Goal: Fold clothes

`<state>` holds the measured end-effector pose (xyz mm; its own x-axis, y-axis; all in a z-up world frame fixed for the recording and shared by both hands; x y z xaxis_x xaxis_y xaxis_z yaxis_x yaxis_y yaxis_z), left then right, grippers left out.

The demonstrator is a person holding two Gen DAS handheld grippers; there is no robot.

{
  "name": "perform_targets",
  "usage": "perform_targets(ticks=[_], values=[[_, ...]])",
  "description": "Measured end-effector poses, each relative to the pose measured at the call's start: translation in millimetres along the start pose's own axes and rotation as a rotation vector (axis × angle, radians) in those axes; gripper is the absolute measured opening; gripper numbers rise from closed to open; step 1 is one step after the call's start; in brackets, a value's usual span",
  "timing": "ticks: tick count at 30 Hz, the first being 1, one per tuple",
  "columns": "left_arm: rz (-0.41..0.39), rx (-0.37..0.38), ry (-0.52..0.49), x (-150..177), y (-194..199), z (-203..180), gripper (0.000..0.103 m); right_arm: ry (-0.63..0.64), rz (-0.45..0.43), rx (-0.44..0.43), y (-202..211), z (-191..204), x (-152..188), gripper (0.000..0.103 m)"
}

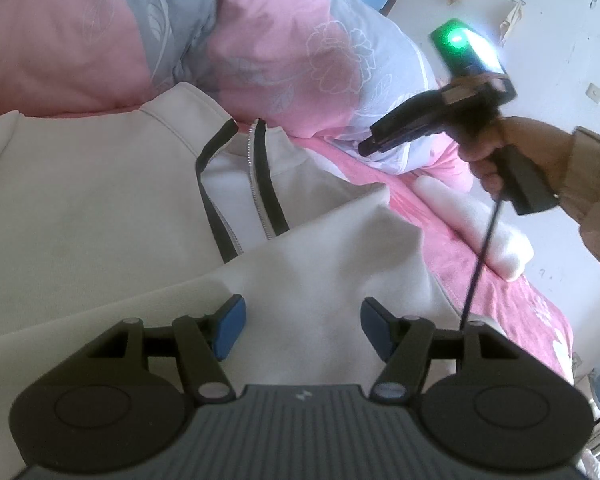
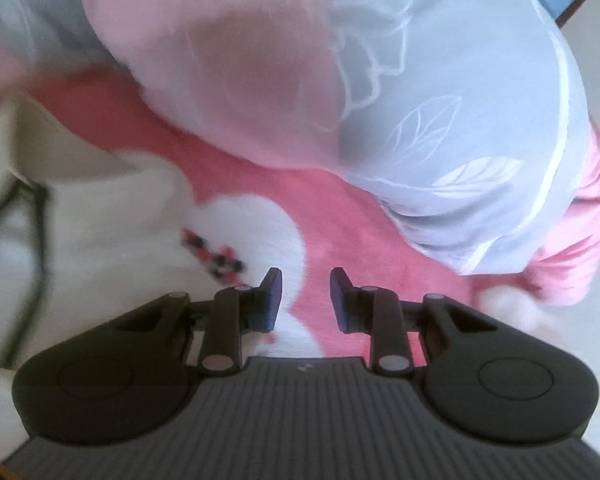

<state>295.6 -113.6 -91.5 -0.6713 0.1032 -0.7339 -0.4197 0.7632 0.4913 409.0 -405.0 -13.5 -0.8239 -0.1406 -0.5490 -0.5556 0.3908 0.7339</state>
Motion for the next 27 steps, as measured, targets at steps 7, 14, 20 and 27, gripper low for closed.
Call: perform_targets(ticks=[7,14,20,27], values=[[-0.002,0.002,0.003,0,0,1,0.066,-0.07,0.124,-0.239,-23,13,18,0.017],[-0.014,0.023,0.028,0,3,4,0.068,-0.318,0.018,-0.164,-33,-15,10,0.017],[-0.079,0.007,0.037,-5,13,2,0.071,-0.534,-0.13,-0.28,64,-72,51,0.019],[-0.168,-0.061,0.062,-15,71,-28,0.078,-0.639,-0.251,-0.441,195,-102,139,0.028]])
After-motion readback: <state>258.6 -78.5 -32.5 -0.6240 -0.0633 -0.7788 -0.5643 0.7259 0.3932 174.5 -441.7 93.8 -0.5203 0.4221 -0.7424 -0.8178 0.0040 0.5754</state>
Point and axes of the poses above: each gripper's, at about its wrist camera, not at the fingertips, and y roughly against the way its jaws point, z to its left, x to its underside, the point moved 1 cm from there along -y, roughly the way its jaws point, and after that the axes turned 3 degrees about x, right-handed, at the moved point
